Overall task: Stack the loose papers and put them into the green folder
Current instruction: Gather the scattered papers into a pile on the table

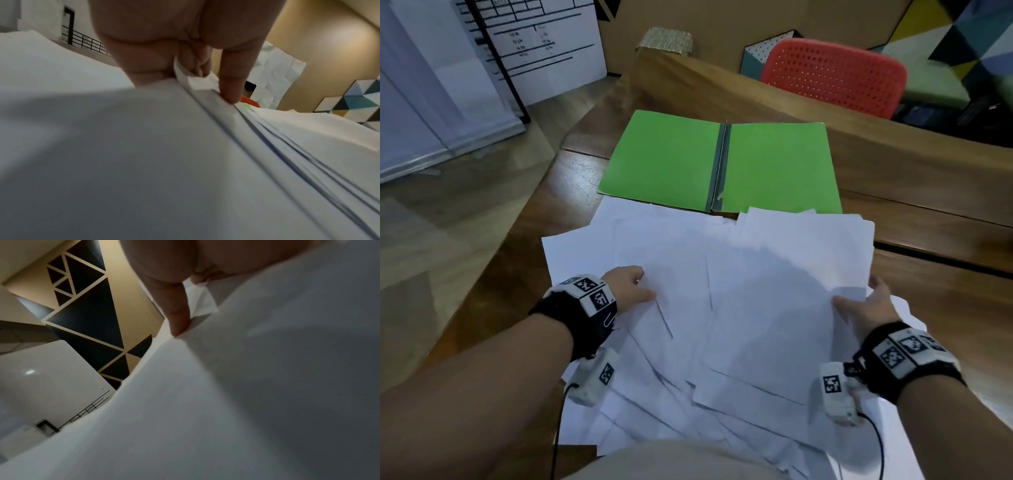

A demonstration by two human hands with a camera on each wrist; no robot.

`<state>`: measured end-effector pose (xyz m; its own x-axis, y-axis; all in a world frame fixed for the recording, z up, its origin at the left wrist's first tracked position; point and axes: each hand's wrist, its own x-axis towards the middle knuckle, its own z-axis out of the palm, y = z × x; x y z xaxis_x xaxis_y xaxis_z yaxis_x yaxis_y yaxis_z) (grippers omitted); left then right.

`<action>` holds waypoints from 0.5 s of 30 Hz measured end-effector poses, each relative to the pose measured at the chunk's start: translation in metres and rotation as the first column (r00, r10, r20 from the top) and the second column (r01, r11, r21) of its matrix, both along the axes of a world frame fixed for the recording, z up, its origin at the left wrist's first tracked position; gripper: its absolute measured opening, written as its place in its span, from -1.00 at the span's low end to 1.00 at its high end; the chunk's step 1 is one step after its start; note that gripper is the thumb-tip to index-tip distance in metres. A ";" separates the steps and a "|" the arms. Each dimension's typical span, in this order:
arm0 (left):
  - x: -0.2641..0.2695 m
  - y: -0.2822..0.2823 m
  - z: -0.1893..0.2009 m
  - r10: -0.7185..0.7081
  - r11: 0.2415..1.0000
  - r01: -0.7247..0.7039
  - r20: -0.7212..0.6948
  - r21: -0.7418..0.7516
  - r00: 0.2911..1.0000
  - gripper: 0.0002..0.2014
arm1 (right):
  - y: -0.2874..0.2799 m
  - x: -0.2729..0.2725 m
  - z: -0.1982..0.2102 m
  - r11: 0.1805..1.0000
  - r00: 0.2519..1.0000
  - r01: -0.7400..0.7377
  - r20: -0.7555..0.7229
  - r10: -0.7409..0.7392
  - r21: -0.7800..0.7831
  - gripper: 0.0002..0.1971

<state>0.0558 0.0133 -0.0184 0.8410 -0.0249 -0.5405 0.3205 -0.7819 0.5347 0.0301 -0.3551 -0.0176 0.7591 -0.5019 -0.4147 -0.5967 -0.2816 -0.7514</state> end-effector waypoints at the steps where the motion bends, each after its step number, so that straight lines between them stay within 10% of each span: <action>1: 0.000 0.000 -0.002 0.025 0.999 -0.025 0.013 0.030 1.000 -0.65 | -0.007 -0.001 0.003 1.000 1.000 -0.019 -0.008 0.019 0.012 -0.39; 4: 0.000 0.001 0.002 0.161 0.984 -0.157 0.040 -0.083 0.986 -0.73 | -0.019 -0.004 0.007 0.982 1.000 -0.010 -0.020 0.014 0.186 -0.69; 7: -0.003 -0.006 0.000 0.272 0.943 -0.261 0.024 -0.205 0.962 -0.39 | -0.016 -0.006 0.004 0.963 1.000 0.002 -0.011 0.001 0.269 -0.71; 12: -0.007 -0.019 0.004 0.115 0.916 -0.098 0.021 -0.389 0.993 -0.76 | -0.003 0.003 -0.009 0.915 0.995 -0.095 0.071 0.073 0.392 0.01; 15: -0.005 -0.021 0.001 0.091 0.903 -0.080 0.005 -0.423 0.996 -0.83 | 0.008 0.010 -0.008 0.872 0.984 -0.176 0.065 0.165 0.457 -0.08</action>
